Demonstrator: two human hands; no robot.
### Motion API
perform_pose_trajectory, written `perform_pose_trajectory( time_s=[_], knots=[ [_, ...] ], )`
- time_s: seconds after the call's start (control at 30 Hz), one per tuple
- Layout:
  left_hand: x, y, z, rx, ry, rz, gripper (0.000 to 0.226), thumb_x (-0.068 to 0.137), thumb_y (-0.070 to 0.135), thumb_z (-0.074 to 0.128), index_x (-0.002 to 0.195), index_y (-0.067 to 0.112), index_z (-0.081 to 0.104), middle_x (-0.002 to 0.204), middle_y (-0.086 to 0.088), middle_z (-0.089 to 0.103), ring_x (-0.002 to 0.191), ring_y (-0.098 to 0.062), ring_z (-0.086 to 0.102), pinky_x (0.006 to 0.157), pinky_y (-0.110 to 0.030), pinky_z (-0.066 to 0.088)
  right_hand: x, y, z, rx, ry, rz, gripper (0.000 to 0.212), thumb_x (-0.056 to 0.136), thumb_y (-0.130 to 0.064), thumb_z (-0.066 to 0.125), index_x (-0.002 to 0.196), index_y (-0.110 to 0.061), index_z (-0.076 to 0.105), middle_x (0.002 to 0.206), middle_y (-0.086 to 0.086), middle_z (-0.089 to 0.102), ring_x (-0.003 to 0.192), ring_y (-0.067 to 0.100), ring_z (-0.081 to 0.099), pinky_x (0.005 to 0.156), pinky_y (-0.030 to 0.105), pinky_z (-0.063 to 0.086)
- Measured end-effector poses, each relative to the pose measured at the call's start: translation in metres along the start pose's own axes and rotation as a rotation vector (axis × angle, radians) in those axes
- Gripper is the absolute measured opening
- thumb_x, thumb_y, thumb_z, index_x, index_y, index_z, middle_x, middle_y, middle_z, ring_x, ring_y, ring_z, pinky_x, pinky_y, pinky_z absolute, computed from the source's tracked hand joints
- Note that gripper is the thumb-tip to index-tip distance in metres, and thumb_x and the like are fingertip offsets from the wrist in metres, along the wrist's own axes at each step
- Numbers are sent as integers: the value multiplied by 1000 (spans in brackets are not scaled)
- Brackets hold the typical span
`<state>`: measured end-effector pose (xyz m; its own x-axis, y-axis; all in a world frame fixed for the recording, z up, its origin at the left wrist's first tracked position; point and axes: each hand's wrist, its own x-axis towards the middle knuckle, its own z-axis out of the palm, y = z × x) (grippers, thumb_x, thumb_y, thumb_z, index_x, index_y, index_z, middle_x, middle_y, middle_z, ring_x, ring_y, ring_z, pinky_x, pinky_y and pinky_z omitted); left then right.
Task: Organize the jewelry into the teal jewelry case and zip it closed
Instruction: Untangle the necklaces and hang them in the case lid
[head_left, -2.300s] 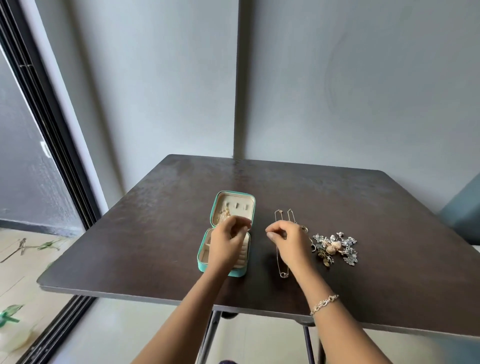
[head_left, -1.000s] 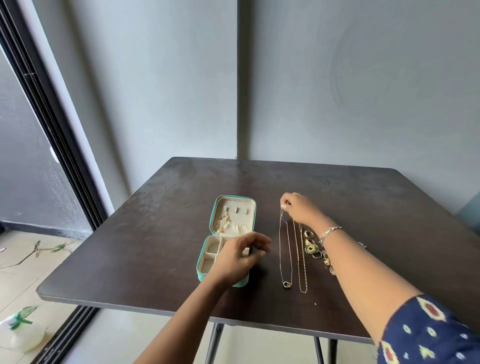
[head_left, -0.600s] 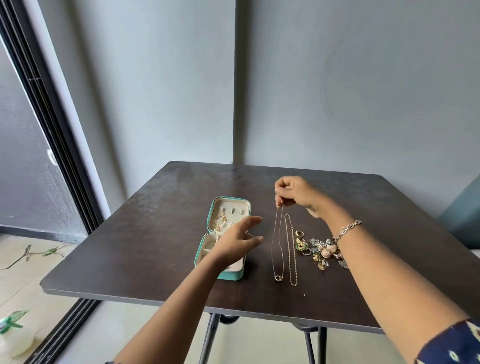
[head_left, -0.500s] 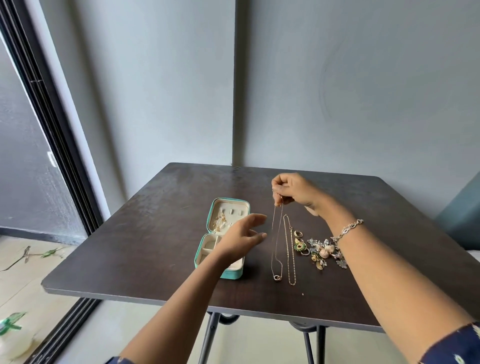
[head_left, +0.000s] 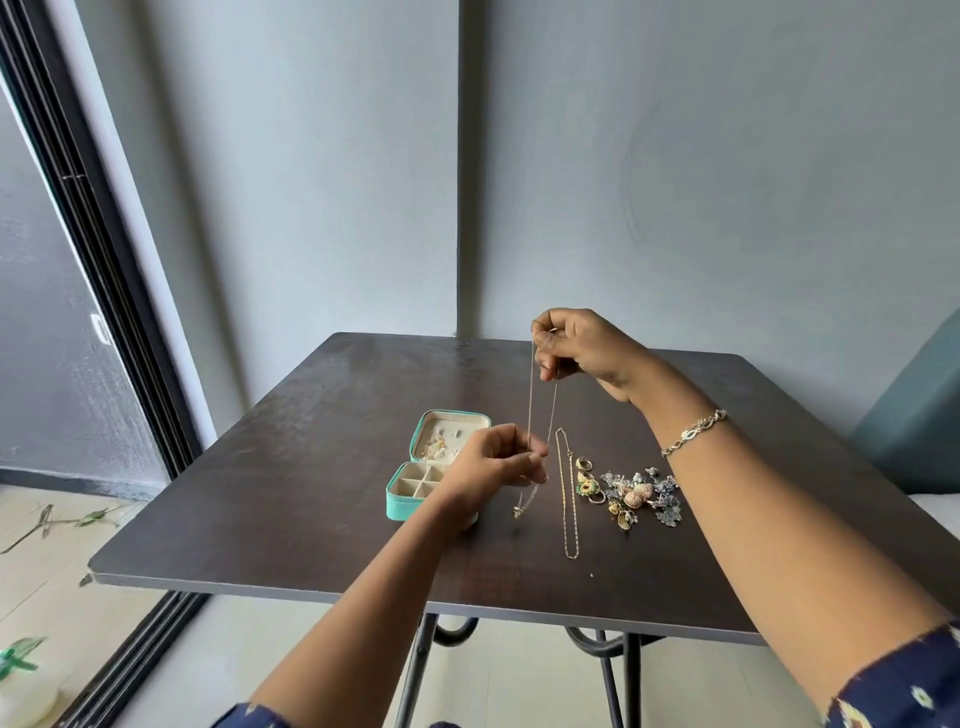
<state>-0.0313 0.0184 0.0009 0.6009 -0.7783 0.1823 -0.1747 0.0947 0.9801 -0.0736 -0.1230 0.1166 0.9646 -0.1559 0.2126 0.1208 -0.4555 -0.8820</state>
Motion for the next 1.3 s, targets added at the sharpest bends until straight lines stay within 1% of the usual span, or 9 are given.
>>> perform_pose_trajectory(
  time_s=[0.27, 0.43, 0.53, 0.63, 0.77, 0.87, 1.0, 1.17, 1.3],
  knots=[
    [-6, 1, 6, -90, -12, 4, 17, 91, -2, 48, 81, 9, 56, 61, 3, 66, 60, -10, 62, 66, -25, 47, 0, -37, -12, 64, 39, -78, 23, 95, -6, 45, 74, -14, 48, 53, -3, 48, 48, 10, 50, 57, 20, 47],
    [-7, 7, 10, -157, 19, 43, 18, 90, -4, 47, 82, 8, 57, 66, 1, 69, 63, -10, 64, 65, -24, 46, -6, -57, -18, 88, 23, -127, 22, 94, -4, 46, 74, -12, 48, 61, 2, 41, 49, 8, 45, 52, 18, 46],
    [-7, 10, 13, -169, 56, 54, 18, 91, -3, 47, 87, 8, 60, 76, 1, 72, 74, -10, 66, 67, -21, 48, -11, -60, -19, 157, 29, -139, 23, 94, -1, 45, 73, -11, 47, 63, 2, 38, 47, 6, 42, 49, 18, 40],
    [-8, 15, 15, -188, 139, 59, 22, 93, 0, 44, 101, 13, 60, 94, 0, 70, 87, -10, 66, 74, -20, 49, -19, -63, -23, 174, 30, -139, 25, 94, 0, 43, 72, -11, 45, 63, 3, 35, 47, 7, 39, 50, 20, 32],
    [-10, 26, 19, -249, 208, 56, 24, 96, 12, 41, 115, 11, 56, 108, -3, 64, 102, -15, 61, 82, -20, 48, -37, -69, -27, 222, 48, -153, 24, 94, 0, 42, 73, -11, 45, 63, -1, 36, 47, 6, 38, 48, 19, 31],
    [-13, 35, 24, -385, 251, 49, 31, 96, 15, 42, 123, 6, 51, 112, -7, 62, 105, -18, 59, 84, -22, 50, -51, -74, -28, 247, 38, -159, 22, 94, -1, 43, 74, -11, 45, 61, -2, 36, 47, 7, 37, 49, 19, 31],
    [-19, 49, 33, -656, 257, 35, 22, 95, 15, 41, 110, 8, 55, 106, -9, 63, 98, -20, 62, 83, -26, 52, -64, -76, -26, 260, 16, -134, 22, 94, -5, 45, 74, -12, 46, 55, -2, 38, 47, 9, 37, 48, 19, 33],
    [-26, 56, 46, -781, 136, -31, 33, 95, 23, 39, 118, 4, 51, 116, -14, 62, 107, -23, 60, 91, -32, 49, -69, -72, -20, 204, 9, -52, 22, 94, -7, 46, 73, -14, 46, 49, -4, 40, 45, 9, 37, 49, 19, 32],
    [-29, 61, 49, -966, 64, -50, 36, 84, 23, 48, 113, 2, 54, 114, -16, 64, 101, -24, 65, 91, -36, 49, -69, -66, -14, 179, 38, 16, 23, 95, -9, 46, 73, -16, 45, 44, -7, 42, 42, 9, 34, 46, 19, 30]
  ],
)
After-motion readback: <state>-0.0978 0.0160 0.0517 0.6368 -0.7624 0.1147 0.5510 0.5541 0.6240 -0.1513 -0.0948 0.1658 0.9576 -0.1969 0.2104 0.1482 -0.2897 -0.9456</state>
